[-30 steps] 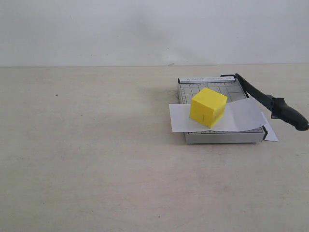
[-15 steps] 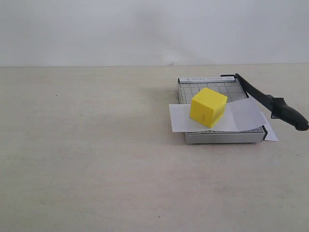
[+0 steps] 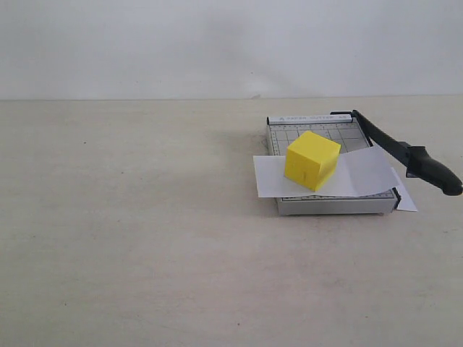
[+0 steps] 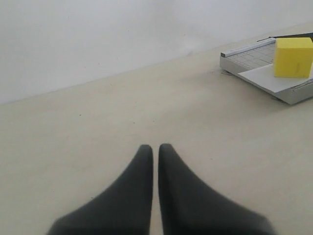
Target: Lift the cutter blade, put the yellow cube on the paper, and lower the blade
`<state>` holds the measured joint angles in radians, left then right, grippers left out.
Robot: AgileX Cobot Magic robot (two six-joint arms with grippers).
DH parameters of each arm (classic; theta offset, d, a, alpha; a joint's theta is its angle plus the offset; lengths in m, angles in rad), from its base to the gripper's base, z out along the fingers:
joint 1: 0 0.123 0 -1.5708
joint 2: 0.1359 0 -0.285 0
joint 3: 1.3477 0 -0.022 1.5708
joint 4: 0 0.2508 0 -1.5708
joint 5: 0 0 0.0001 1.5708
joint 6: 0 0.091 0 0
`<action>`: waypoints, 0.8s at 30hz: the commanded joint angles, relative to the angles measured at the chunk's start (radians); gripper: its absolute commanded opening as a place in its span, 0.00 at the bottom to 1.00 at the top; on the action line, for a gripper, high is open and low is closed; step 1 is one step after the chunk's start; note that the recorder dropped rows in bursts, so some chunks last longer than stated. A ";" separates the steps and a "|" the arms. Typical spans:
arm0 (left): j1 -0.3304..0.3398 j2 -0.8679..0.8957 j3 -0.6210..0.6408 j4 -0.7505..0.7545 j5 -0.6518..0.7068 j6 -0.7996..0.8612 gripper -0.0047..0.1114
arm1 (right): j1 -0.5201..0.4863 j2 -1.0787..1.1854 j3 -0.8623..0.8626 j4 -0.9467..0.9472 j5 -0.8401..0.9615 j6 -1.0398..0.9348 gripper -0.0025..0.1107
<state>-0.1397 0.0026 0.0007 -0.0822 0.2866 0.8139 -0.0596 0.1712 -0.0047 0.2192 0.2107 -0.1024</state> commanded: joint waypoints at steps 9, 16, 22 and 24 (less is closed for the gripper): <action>0.002 -0.003 -0.001 -0.023 -0.004 -0.125 0.08 | 0.000 -0.008 0.005 -0.005 0.002 -0.009 0.03; 0.002 -0.003 -0.001 0.005 -0.013 -0.125 0.08 | 0.000 -0.008 0.005 -0.005 0.002 -0.009 0.03; 0.002 -0.003 -0.001 0.000 -0.017 -0.125 0.08 | 0.000 -0.008 0.005 -0.005 0.002 -0.008 0.03; 0.002 -0.003 -0.001 0.000 -0.022 -0.125 0.08 | 0.000 -0.008 0.005 -0.005 0.002 -0.008 0.03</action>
<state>-0.1397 0.0026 0.0007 -0.0797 0.2836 0.6974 -0.0596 0.1712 -0.0047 0.2192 0.2107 -0.1024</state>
